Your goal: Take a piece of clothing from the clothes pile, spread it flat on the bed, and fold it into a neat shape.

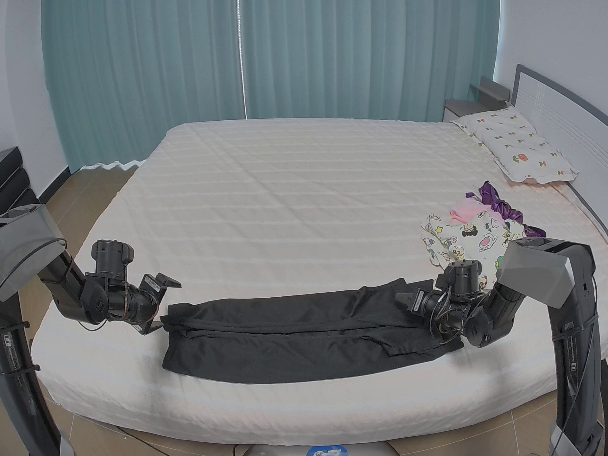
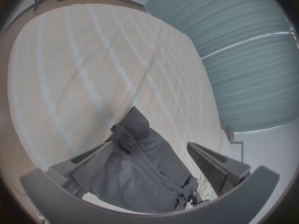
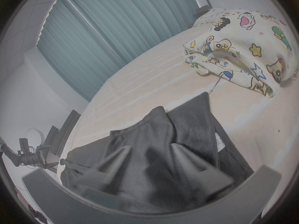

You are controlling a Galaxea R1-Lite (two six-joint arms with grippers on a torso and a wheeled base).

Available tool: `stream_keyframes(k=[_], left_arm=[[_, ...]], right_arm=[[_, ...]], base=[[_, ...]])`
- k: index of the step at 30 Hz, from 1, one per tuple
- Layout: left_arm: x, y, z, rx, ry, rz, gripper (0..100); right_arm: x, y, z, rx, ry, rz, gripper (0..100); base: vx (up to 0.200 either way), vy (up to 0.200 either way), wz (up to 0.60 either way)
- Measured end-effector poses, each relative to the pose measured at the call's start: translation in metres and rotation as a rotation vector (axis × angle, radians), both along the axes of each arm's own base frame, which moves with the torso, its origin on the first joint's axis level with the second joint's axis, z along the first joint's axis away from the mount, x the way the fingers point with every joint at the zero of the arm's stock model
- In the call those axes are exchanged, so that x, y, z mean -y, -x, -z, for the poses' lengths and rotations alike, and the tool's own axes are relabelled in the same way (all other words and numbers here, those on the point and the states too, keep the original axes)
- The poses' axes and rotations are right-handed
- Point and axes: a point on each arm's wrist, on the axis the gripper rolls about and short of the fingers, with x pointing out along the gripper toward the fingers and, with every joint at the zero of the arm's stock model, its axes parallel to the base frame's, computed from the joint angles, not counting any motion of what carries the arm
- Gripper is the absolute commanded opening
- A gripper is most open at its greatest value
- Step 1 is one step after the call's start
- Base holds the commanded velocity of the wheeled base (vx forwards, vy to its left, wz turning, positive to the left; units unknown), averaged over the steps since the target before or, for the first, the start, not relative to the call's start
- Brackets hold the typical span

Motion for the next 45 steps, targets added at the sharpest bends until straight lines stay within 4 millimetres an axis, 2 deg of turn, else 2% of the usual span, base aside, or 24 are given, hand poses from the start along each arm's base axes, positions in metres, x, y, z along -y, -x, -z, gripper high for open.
stream_keyframes(k=[18, 26, 27, 36, 45], left_arm=[[0.000, 0.001, 0.002, -0.007, -0.011, -0.008, 100], [0.000, 0.000, 0.002, -0.007, -0.010, -0.008, 100], [0.000, 0.000, 0.002, -0.007, -0.010, -0.007, 100], [0.000, 0.002, 0.004, -0.017, -0.054, -0.040, 100], [0.006, 0.007, 0.010, -0.047, -0.137, -0.041, 100]], right_arm=[[0.018, 0.018, -0.009, -0.031, 0.005, 0.038, 0], [0.027, 0.018, -0.012, -0.030, 0.006, 0.058, 0], [0.027, 0.018, -0.012, -0.034, 0.006, 0.060, 100], [0.032, 0.019, -0.014, -0.034, -0.001, 0.077, 100], [0.032, 0.024, -0.029, -0.044, -0.079, 0.126, 100]], base=[[0.000, 0.000, 0.00], [0.000, 0.000, 0.00], [0.000, 0.000, 0.00], [0.000, 0.000, 0.00], [0.000, 0.000, 0.00]])
